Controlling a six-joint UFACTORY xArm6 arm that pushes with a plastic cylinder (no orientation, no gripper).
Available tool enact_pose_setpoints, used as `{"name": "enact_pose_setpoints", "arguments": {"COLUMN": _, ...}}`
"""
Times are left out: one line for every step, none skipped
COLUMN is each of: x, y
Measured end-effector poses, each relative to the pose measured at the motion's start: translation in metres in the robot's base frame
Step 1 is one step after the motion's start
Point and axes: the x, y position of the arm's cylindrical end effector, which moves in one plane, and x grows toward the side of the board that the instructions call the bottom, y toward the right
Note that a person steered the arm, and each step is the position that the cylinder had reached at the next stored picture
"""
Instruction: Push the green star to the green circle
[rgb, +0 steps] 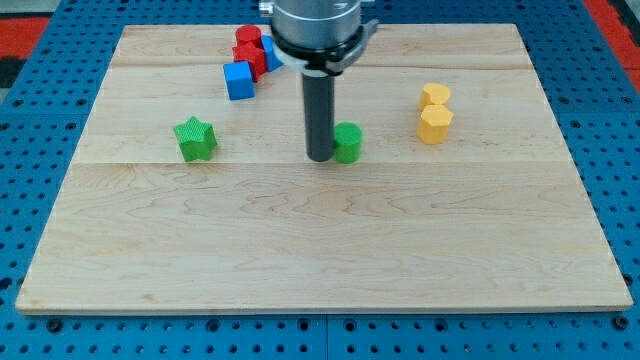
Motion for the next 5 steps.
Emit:
{"name": "enact_pose_setpoints", "arguments": {"x": -0.004, "y": 0.029}}
{"name": "enact_pose_setpoints", "arguments": {"x": -0.021, "y": 0.055}}
{"name": "enact_pose_setpoints", "arguments": {"x": 0.0, "y": -0.015}}
{"name": "enact_pose_setpoints", "arguments": {"x": 0.04, "y": -0.103}}
{"name": "enact_pose_setpoints", "arguments": {"x": 0.058, "y": -0.218}}
